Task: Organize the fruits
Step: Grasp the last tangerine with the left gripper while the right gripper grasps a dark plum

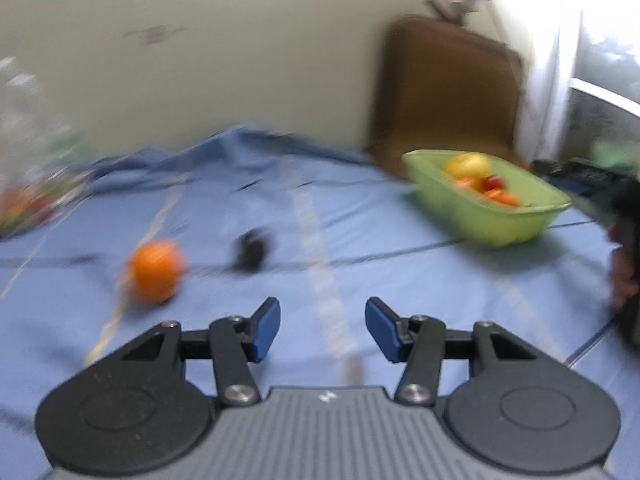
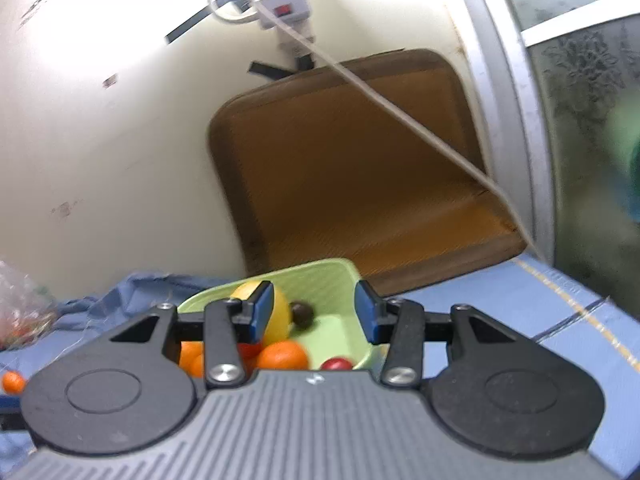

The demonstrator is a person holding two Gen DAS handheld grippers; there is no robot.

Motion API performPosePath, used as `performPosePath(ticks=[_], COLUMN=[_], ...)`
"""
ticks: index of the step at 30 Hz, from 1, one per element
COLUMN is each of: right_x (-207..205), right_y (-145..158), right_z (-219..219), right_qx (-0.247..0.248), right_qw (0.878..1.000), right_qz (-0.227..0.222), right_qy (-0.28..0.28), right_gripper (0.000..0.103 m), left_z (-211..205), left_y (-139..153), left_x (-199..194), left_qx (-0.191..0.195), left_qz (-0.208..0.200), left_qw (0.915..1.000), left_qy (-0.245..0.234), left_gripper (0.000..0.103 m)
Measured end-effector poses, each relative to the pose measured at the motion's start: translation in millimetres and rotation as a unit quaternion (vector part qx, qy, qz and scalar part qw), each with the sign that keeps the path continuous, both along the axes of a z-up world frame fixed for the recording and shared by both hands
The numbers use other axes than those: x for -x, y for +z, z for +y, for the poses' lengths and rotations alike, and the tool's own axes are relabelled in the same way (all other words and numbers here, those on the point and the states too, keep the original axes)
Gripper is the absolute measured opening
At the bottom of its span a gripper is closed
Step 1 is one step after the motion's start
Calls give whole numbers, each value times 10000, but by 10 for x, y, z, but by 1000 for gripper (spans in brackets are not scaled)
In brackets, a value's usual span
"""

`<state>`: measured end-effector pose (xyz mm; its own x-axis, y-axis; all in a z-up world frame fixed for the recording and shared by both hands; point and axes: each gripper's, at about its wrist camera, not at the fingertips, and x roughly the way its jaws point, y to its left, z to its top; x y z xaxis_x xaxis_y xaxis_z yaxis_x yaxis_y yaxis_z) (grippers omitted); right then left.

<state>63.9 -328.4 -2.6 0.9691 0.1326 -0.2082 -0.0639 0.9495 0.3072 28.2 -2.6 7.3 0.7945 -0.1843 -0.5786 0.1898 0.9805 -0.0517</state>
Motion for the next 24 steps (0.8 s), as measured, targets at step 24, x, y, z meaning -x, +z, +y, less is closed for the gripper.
performPosePath(ticks=[24], right_x=[-408], right_y=[69], right_z=[2355], right_qx=[1407], right_qw=[9429], right_qz=[997], right_qy=[2850], right_gripper=[45], left_z=[730], left_y=[-60], left_x=[-496], left_qx=[81], left_qz=[-366], left_qw=[9956], left_qy=[855], left_gripper=[52])
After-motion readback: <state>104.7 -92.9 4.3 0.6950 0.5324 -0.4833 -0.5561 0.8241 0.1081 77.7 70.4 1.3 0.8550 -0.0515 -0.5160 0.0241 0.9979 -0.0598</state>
